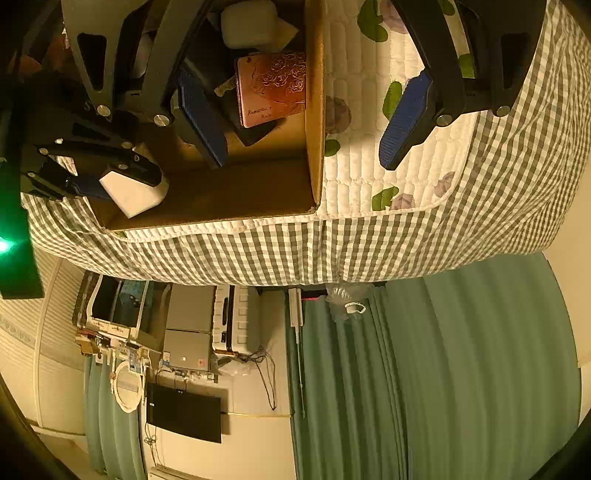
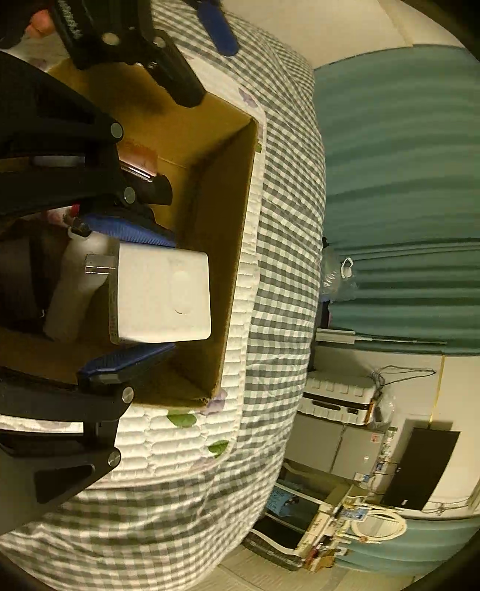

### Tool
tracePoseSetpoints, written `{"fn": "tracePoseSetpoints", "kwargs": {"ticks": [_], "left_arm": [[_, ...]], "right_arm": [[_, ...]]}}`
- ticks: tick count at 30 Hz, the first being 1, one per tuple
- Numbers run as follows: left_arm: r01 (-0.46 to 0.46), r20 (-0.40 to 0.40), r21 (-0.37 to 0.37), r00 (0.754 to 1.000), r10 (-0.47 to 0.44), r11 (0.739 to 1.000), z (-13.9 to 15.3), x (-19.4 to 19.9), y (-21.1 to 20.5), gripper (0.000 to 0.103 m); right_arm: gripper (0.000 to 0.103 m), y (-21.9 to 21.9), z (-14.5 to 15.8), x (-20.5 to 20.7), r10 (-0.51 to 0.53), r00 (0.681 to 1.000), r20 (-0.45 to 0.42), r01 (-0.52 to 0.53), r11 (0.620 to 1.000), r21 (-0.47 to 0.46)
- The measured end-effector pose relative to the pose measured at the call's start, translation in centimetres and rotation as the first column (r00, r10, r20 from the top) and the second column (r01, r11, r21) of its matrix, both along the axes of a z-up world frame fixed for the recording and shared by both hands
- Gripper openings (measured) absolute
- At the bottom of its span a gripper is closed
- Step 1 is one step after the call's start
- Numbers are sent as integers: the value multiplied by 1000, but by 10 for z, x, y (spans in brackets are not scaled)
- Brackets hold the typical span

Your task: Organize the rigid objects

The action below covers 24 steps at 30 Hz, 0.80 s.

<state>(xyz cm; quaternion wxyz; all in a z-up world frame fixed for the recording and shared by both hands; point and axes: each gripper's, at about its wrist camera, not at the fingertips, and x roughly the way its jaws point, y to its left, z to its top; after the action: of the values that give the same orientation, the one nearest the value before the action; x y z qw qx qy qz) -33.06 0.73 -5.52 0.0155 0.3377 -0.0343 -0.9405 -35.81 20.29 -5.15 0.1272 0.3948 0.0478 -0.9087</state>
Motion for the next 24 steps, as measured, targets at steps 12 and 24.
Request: {"fn": "tracePoseSetpoints", "kwargs": {"ticks": [12, 24], "left_arm": [[-8, -115, 30, 993, 11, 1000, 70, 59, 3, 86], [17, -284, 76, 959, 5, 997, 123, 173, -5, 101]], "right_arm": [[71, 22, 73, 57, -78, 987, -138, 79, 997, 2], [100, 48, 166, 200, -99, 926, -363, 71, 994, -88]]}}
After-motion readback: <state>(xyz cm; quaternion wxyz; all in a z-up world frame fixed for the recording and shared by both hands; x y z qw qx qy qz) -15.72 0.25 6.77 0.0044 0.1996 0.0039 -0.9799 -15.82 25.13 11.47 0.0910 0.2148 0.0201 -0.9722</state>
